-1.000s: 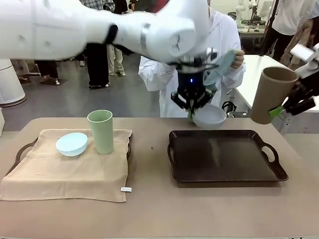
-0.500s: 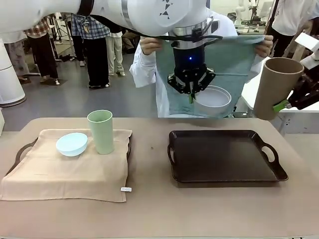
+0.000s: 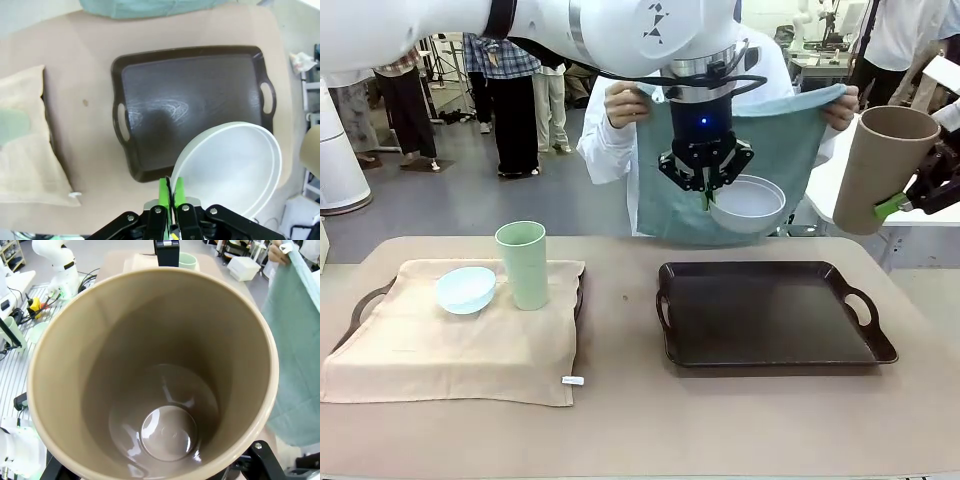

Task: Set up a tray with a mat and arrange the tableware.
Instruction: Place the Picnic Bowl and Reusable plastic cup back onto the Handle tray in front of the human's position.

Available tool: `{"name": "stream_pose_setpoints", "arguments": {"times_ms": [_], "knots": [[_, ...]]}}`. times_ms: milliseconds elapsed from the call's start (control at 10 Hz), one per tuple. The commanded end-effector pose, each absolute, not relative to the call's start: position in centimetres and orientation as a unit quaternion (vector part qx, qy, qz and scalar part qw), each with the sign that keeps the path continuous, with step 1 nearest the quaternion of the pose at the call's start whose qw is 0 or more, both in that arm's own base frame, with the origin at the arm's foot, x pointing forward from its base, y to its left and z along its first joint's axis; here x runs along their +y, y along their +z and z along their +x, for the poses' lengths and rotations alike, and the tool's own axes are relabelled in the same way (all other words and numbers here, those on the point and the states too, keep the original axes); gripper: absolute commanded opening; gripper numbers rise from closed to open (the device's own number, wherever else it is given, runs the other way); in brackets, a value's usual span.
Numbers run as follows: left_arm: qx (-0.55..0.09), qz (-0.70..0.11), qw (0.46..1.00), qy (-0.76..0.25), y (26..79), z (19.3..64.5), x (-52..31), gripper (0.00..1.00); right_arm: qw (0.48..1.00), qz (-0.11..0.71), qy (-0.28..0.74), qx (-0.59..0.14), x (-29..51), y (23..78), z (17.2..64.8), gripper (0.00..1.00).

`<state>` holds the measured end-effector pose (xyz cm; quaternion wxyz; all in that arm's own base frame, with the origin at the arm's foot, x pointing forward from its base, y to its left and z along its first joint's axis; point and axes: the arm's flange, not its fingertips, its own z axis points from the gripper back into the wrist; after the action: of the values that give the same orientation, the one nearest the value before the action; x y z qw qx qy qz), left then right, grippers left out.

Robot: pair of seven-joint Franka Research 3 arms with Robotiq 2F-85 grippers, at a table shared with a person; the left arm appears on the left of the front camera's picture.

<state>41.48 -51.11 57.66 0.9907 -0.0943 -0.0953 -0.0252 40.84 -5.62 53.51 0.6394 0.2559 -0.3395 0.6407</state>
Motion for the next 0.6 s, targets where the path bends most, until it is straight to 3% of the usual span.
{"name": "stream_pose_setpoints", "arguments": {"times_ms": [0,500], "knots": [[-0.101,-0.091,0.99,-0.032,57.95,41.63,-51.07,0.0,0.638,0.253,0.644,-0.338,-5.42,53.55,40.72,0.76],[-0.101,-0.091,0.99,-0.032,57.95,41.63,-51.07,0.0,0.638,0.253,0.644,-0.338,-5.42,53.55,40.72,0.76]]}}
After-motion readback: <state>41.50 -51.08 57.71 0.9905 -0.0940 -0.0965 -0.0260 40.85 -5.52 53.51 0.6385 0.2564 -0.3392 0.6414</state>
